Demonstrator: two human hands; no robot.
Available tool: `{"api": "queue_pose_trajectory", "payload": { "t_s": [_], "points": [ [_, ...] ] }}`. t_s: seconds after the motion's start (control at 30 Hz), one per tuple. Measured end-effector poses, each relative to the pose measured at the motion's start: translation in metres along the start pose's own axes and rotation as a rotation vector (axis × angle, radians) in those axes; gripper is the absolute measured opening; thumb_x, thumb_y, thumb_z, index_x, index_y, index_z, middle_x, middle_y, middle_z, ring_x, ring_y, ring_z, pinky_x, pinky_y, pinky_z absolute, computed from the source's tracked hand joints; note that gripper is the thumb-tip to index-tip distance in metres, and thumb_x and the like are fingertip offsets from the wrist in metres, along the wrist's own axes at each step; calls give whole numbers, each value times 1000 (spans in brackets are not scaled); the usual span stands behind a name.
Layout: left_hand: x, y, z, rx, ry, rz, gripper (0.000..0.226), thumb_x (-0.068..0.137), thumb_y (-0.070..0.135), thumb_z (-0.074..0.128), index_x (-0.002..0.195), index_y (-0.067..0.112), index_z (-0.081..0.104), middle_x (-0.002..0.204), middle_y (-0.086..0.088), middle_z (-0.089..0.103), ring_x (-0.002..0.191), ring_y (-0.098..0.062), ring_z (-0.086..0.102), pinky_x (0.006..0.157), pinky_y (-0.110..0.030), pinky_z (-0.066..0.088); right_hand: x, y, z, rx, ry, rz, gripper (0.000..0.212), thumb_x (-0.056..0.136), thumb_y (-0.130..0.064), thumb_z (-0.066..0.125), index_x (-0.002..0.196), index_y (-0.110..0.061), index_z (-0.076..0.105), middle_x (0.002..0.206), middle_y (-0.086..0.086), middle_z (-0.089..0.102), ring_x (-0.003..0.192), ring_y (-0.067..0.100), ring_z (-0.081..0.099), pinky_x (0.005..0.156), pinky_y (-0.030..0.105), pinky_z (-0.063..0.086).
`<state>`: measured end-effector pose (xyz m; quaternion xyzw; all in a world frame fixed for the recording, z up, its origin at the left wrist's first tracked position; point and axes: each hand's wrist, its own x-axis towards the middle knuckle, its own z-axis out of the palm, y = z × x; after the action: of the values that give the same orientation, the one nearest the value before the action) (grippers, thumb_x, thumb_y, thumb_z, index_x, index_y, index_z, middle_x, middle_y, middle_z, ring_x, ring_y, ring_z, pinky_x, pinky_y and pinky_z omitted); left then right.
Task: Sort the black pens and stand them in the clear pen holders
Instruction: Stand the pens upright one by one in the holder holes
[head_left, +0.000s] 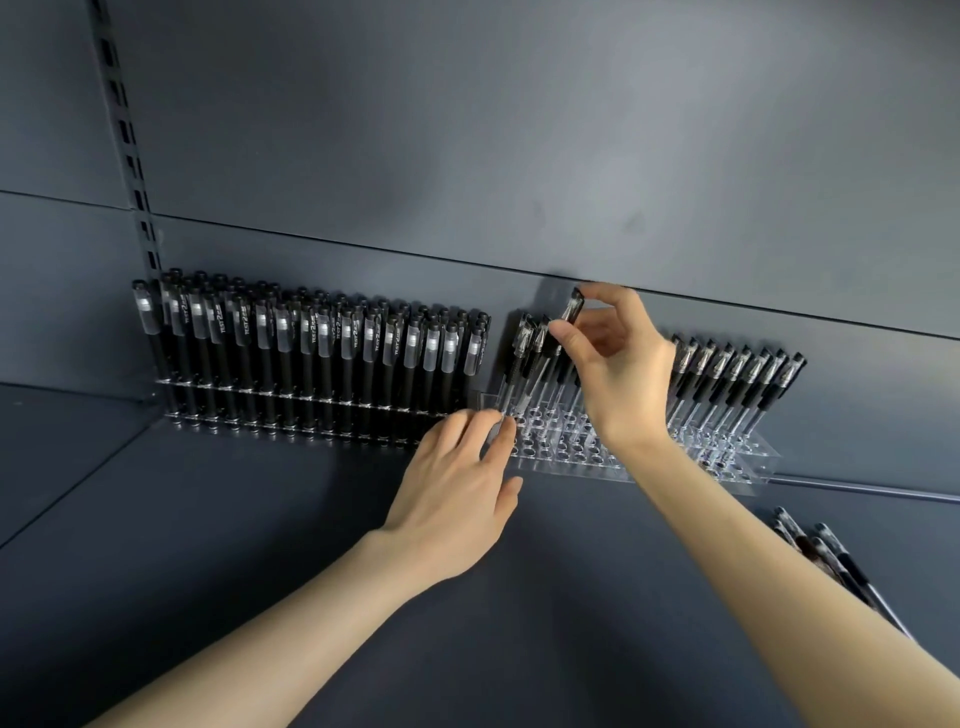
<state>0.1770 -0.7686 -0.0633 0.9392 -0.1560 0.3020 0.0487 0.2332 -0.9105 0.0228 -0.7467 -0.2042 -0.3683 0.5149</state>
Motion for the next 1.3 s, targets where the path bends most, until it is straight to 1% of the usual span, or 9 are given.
{"api": "queue_pose_trajectory", "payload": {
  "t_s": [0.13,0.33,0.43,0.63,0.77,0.83,0.97,1.1,1.3],
  "points": [
    [0,0,-1,1,-38,6,57,88,41,33,124,6,58,118,-5,56,107,-24,53,90,-39,49,-4,8,1,-83,-119,-7,26,84,-12,71,107,-21,61,76,-15,61,71,4,61,68,13,49],
    [0,2,-2,7,-68,0,58,87,43,32,123,5,59,118,-5,57,108,-24,51,91,-38,49,-4,13,1,-197,-214,-20,28,85,-12,68,113,-15,62,78,-8,64,77,10,64,76,21,50],
    [0,3,-4,7,-85,-9,58,87,43,32,123,5,59,118,-6,56,107,-24,50,91,-39,48,-8,14,1,-217,-222,-23,30,86,-11,67,116,-16,61,79,-8,65,78,10,65,78,22,51],
    [0,6,-10,15,-119,-25,59,85,43,32,118,5,63,113,-6,59,102,-25,55,88,-40,50,-10,11,-2,-236,-219,-39,32,86,-7,67,116,-15,63,81,-3,66,73,9,62,71,12,49],
    [2,10,-20,-11,-143,-39,52,84,42,33,103,9,68,104,-6,62,91,-26,61,79,-39,52,-11,8,-9,-247,-218,-2,29,87,-12,67,115,-16,62,83,-3,65,72,6,61,71,19,51],
    [2,17,-25,-45,-140,-42,43,88,39,37,100,10,67,102,-4,60,91,-26,60,78,-39,51,-15,8,-17,-253,-204,6,21,88,-15,65,109,-15,63,79,-7,63,69,2,58,69,17,48],
    [5,42,-31,-127,-217,-39,36,98,39,35,120,17,53,119,2,53,113,-21,46,94,-34,38,-28,8,-50,-298,-231,28,11,92,-18,60,98,-11,66,78,-10,59,69,1,56,63,12,43],
    [5,87,-35,-185,-272,-41,32,98,39,37,118,20,53,115,4,55,110,-18,49,91,-31,39,-43,20,-101,-349,-287,73,10,91,-16,60,92,-11,68,89,-3,64,77,5,58,68,12,45],
    [-1,175,-29,-275,-334,-110,33,97,43,39,116,21,54,113,5,54,109,-15,48,89,-28,39,-65,52,-191,-370,-463,145,8,88,-12,61,90,-13,69,93,0,67,83,14,63,82,28,50]
  ]
}}
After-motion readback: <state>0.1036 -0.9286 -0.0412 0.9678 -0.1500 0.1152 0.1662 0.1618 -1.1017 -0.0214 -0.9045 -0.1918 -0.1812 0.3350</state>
